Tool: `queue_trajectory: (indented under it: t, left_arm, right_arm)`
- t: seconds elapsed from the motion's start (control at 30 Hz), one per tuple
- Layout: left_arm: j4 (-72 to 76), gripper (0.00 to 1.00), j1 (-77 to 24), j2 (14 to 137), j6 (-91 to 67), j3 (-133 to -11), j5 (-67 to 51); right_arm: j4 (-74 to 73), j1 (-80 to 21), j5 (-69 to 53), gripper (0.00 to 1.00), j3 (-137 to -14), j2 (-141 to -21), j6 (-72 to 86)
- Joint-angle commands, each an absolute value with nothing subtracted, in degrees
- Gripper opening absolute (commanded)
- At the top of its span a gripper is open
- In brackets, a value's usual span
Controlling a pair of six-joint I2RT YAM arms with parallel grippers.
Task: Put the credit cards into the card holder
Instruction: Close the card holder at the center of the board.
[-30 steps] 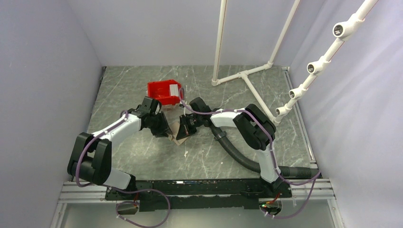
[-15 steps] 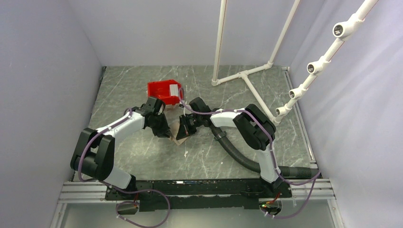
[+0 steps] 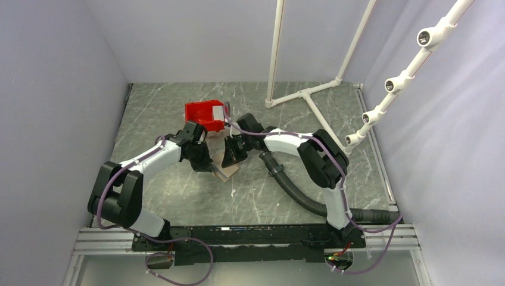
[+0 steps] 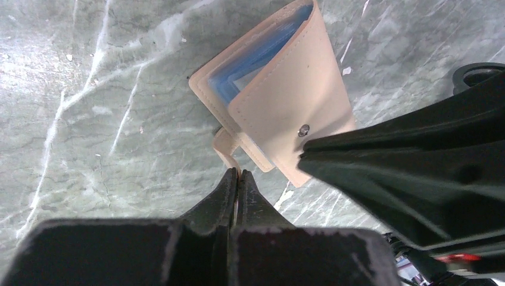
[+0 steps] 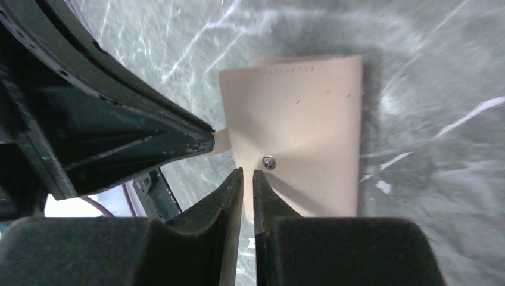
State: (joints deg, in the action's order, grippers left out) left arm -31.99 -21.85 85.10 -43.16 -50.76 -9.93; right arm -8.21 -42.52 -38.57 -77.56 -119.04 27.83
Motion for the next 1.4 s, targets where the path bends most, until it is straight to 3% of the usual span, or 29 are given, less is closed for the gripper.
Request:
queue_trajectory:
  t: [0.0,0.43,0.73,1.37]
  left_arm:
    - [-30.32,0.0,-22.23,81.83,-42.63,-49.75,-9.62]
    - [-27.43,0.0,-22.23,82.83,-41.44,-51.5,-11.41]
    - [-25.56,0.0,-22.24,89.24,-41.06,-53.35,-13.02]
    - [-26.74,0.0,-22.45,92.55,-42.36,-54.24,-10.2]
  right_arm:
    - [-11.63,-40.29,-36.59,0.14,-82.52,-116.98,24.22]
    - [-3.61,-43.57,-33.87,0.0,-76.7,-122.05,29.36]
    - [0.96,-44.39,-27.87,0.0,-71.2,-121.13,36.12]
    - [1.51,-44.38,-29.62,0.0,-71.54,-121.25,36.65]
